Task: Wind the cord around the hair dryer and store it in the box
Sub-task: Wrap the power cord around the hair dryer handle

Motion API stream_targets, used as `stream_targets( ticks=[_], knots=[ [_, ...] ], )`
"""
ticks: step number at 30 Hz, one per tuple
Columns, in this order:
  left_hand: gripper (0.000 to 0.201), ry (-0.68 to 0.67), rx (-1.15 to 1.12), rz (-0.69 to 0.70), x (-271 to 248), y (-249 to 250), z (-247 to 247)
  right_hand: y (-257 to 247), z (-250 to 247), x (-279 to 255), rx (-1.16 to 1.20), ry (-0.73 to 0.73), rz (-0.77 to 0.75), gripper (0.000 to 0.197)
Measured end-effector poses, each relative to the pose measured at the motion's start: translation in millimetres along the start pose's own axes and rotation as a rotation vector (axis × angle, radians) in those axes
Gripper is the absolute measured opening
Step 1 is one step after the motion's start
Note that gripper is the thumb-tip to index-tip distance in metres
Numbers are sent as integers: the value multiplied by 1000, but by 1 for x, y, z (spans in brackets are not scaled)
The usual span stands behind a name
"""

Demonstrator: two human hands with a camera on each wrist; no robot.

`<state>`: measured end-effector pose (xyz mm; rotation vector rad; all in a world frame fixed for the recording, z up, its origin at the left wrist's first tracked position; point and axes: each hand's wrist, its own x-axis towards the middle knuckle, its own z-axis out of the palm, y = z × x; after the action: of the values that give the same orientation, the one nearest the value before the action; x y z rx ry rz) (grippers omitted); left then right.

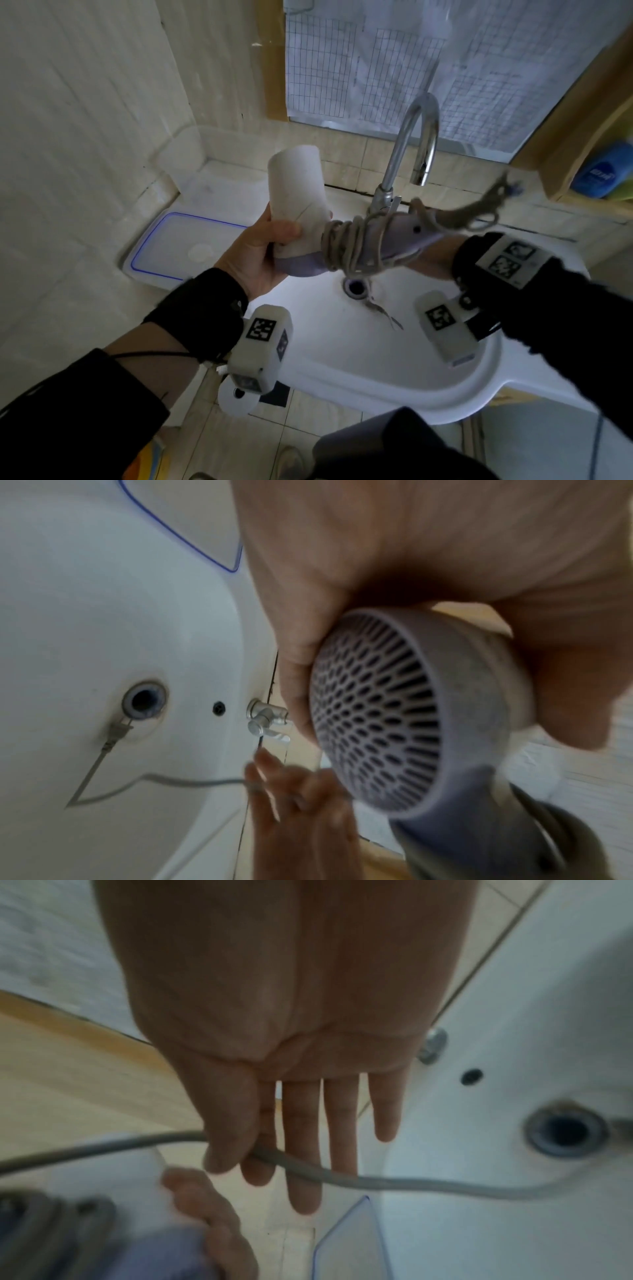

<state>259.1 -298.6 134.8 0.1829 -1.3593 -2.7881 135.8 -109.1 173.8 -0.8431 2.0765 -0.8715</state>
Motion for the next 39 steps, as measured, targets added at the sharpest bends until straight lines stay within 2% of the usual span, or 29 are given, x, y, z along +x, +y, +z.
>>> stream_targets(
  ticks=[2,4,5,9,11,13,16,22,25,30,37,39],
  knots=[
    [92,83,-61,59,5,-3,3,11,27,7,25,-50,13,21],
    [82,182,-74,123,10,-3,4,23,49,17,29,-111,32,17],
    [78,246,-49,154,12,-2,6,31,55,21,-48,-109,53,18],
    [85,481,199,265,17,0,8,40,78,31,-385,-158,62,16],
    [76,523,376,289,16,-3,3,33,83,29,-580,-193,43,17],
    [76,472,582,312,13,-7,-1,23,81,24,-704,-223,26,21],
    [74,401,828,314,5,-8,-5,16,73,14,-727,-219,-23,18],
    [77,346,1065,281,-7,-14,-5,4,60,-5,-725,-183,-60,17],
    [77,298,1133,272,-9,-16,-4,-2,57,-11,-758,-169,-89,16],
    [76,237,1177,258,-12,-14,-1,-8,43,-15,-690,-171,-31,13],
    [75,65,1161,124,-15,-7,5,-14,18,-17,-723,-138,7,13],
    [75,7,1127,87,-15,-6,7,-16,13,-18,-722,-138,11,21]
  ],
)
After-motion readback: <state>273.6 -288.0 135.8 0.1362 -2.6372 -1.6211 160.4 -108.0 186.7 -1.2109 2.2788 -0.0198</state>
